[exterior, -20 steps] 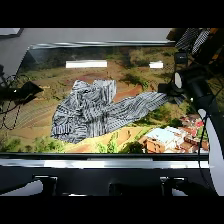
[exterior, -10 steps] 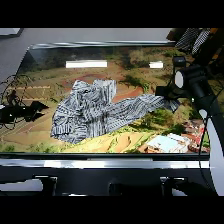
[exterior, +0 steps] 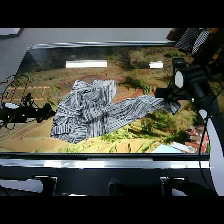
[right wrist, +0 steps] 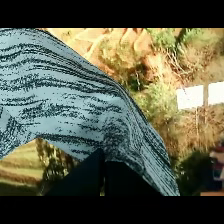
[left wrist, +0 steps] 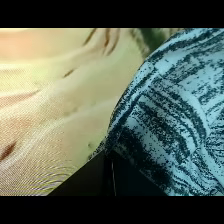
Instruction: Fold the clothes and pants, and hang the long-sleeved shirts on hangers.
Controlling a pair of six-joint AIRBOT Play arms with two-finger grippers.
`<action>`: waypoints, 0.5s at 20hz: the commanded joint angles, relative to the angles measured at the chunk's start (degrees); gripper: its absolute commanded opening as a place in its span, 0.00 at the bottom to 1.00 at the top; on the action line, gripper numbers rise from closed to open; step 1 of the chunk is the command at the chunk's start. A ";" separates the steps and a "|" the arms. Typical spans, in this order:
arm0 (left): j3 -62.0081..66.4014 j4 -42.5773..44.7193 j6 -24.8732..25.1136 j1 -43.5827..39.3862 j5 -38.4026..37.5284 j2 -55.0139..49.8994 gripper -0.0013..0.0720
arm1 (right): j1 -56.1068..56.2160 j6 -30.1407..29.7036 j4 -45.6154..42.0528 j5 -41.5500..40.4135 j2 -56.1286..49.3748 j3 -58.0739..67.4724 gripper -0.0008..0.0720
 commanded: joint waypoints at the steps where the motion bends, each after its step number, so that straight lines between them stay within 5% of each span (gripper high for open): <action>1: 0.15 0.39 -0.79 -0.15 -1.03 1.81 0.04 | -0.07 1.51 -5.33 1.27 0.26 0.07 0.04; 4: 0.20 6.16 -8.55 0.22 -1.11 9.84 0.04 | -3.32 6.12 -8.63 2.08 1.95 2.73 0.04; 10: 17.42 1.46 -8.83 -0.15 -0.50 30.51 0.04 | -7.13 6.91 1.46 -14.21 8.81 20.59 0.04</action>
